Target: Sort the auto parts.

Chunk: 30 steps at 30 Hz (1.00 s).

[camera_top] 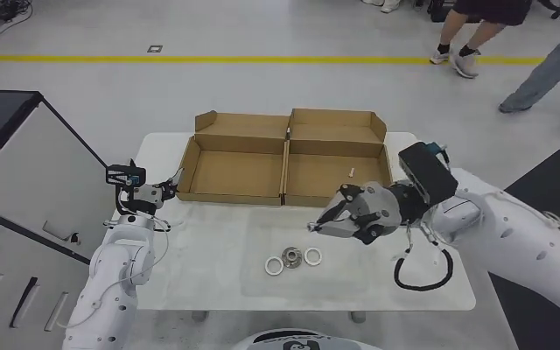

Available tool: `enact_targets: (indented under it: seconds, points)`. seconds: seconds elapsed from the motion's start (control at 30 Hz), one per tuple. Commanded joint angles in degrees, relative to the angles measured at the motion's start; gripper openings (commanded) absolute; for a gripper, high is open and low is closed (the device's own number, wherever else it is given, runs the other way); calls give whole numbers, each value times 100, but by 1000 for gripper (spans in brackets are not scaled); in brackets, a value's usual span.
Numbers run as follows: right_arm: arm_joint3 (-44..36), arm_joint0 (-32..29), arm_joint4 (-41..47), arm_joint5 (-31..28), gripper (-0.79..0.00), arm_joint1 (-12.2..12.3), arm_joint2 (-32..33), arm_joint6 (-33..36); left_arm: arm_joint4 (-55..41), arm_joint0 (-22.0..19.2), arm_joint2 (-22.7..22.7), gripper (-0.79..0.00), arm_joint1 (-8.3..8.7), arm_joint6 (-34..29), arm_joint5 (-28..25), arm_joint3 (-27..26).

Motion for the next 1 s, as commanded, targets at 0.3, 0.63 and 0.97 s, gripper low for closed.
enact_targets:
  seconds: [0.3, 0.63, 0.97]
  points:
    - [-430, 394, -131, 0, -785, -251, -311, -1346, 0, 0, 0, 0, 0, 0, 0, 0]
    - [-430, 394, -131, 0, -785, -251, -311, -1346, 0, 0, 0, 0, 0, 0, 0, 0]
    - [-430, 394, -131, 0, -785, -251, -311, -1346, 0, 0, 0, 0, 0, 0, 0, 0]
